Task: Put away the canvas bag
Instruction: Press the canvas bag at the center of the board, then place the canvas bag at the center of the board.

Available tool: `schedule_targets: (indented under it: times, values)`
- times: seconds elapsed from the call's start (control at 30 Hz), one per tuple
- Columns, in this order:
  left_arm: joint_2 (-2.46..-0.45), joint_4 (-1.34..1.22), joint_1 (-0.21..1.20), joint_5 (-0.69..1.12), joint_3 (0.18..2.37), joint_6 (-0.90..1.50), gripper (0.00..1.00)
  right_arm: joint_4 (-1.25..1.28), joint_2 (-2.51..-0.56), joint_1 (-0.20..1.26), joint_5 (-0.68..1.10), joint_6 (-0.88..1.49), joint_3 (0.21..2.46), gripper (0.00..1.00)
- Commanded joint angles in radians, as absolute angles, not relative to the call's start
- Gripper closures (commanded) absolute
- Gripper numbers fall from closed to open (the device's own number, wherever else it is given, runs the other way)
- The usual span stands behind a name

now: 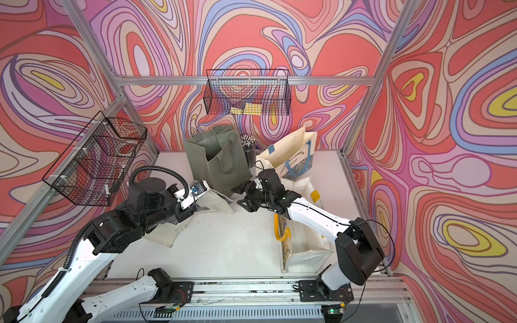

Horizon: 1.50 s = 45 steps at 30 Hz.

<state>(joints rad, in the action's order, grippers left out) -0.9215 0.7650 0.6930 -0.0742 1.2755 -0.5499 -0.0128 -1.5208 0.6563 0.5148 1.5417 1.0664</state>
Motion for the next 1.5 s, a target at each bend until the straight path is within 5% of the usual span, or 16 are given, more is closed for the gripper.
schedule_targets:
  times: [0.0, 0.1, 0.53, 0.97, 1.2, 1.37, 1.47]
  values:
    - [-0.904, 0.62, 0.729, -0.148, 1.257, -0.513, 1.0, 0.126, -1.544, 0.682, 0.517, 1.679, 1.022, 0.23]
    - [-0.909, 0.588, 0.757, -0.195, 1.242, -0.519, 1.0, 0.199, -1.568, 0.709, 0.514, 1.736, 0.999, 0.13]
    - [-0.9, 0.532, 0.825, -0.254, 1.207, -0.533, 1.0, 0.245, -1.464, 0.769, 0.295, 1.873, 0.841, 0.11]
    - [-0.826, 0.671, 0.892, -0.147, 1.197, -0.485, 1.0, 0.45, -1.656, 0.776, 0.24, 1.898, 0.881, 0.1]
    - [-0.81, 0.786, 0.899, -0.052, 1.207, -0.437, 1.0, 0.509, -1.709, 0.77, 0.347, 1.867, 0.895, 0.34]
    - [-0.796, 0.865, 0.902, 0.028, 1.227, -0.403, 1.0, 0.531, -1.717, 0.757, 0.37, 1.851, 0.892, 0.81]
    - [-0.778, 0.902, 0.904, 0.06, 1.238, -0.385, 1.0, 0.437, -1.722, 0.752, 0.43, 1.76, 0.966, 0.93]
